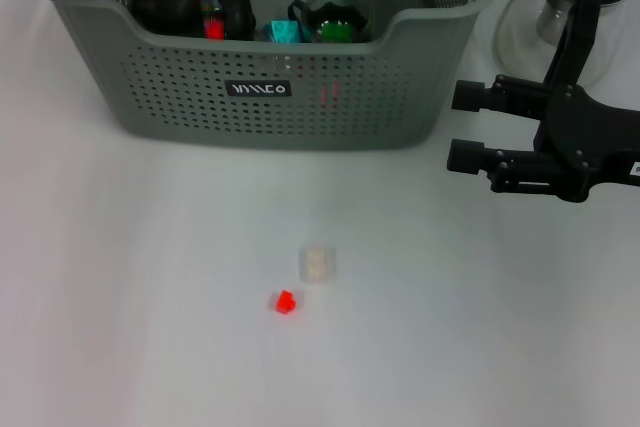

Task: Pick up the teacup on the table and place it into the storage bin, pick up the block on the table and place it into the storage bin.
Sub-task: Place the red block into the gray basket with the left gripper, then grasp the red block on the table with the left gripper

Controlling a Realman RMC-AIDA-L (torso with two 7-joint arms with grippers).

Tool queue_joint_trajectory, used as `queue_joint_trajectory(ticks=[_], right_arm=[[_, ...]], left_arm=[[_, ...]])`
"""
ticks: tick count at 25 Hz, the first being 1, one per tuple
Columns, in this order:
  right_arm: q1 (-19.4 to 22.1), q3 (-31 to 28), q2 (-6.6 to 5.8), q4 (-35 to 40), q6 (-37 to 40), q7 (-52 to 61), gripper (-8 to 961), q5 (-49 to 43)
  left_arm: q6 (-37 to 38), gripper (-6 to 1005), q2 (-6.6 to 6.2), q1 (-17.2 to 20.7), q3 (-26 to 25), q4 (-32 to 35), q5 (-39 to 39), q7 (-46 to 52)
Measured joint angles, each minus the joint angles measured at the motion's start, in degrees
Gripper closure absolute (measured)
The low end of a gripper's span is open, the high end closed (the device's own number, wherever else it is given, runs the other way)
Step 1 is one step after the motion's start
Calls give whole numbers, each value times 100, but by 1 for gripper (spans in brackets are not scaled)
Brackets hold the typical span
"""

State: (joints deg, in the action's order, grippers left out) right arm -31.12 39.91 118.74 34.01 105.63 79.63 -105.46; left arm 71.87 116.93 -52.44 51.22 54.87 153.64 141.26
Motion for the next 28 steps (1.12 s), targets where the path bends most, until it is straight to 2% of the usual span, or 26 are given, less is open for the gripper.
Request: queue_joint_trajectory(ticks=[4,7,8,10,12,13,14,17,18,23,28], right_arm=[[10,-1,0,0,27,0,102,0],[18,-12,-1,0,27,0,102,0],[18,-12,-1,0,25,0,102,-1],[19,-11,-1,0,24,0,102,0],[19,-7,-1,0,21,0,102,-1],[18,-8,-1,0,20,0,102,0],[18,-8,-1,0,20,0,102,0],[18,-30,0,0,30,0,102,0],[15,-37,-1,0,33,0,103,1],[4,-37,0,0,35,2,103,2],[1,-29,-2,0,38,-1,102,0]], left_arm=[[138,603,201,573,-308,1032,-937,-225],[389,475,269,1224,-689,1538,-2685,-756],[560,433,238,1433,-850,1517,-3474,-1015],[897,367,147,1665,-1072,1244,-4527,-1411],[1497,320,-16,1871,-1370,614,-5738,-1909],[2043,297,-151,1938,-1657,-4,-6398,-2264],[2043,273,-151,1938,-1657,-4,-6398,-2264],[2954,251,-317,1971,-2138,-1069,-7078,-2819],[3398,252,-412,1983,-2282,-1513,-7200,-3079],[3810,255,-492,2134,-2121,-1632,-6945,-3365],[4148,259,-573,2277,-1962,-1266,-5936,-3571]])
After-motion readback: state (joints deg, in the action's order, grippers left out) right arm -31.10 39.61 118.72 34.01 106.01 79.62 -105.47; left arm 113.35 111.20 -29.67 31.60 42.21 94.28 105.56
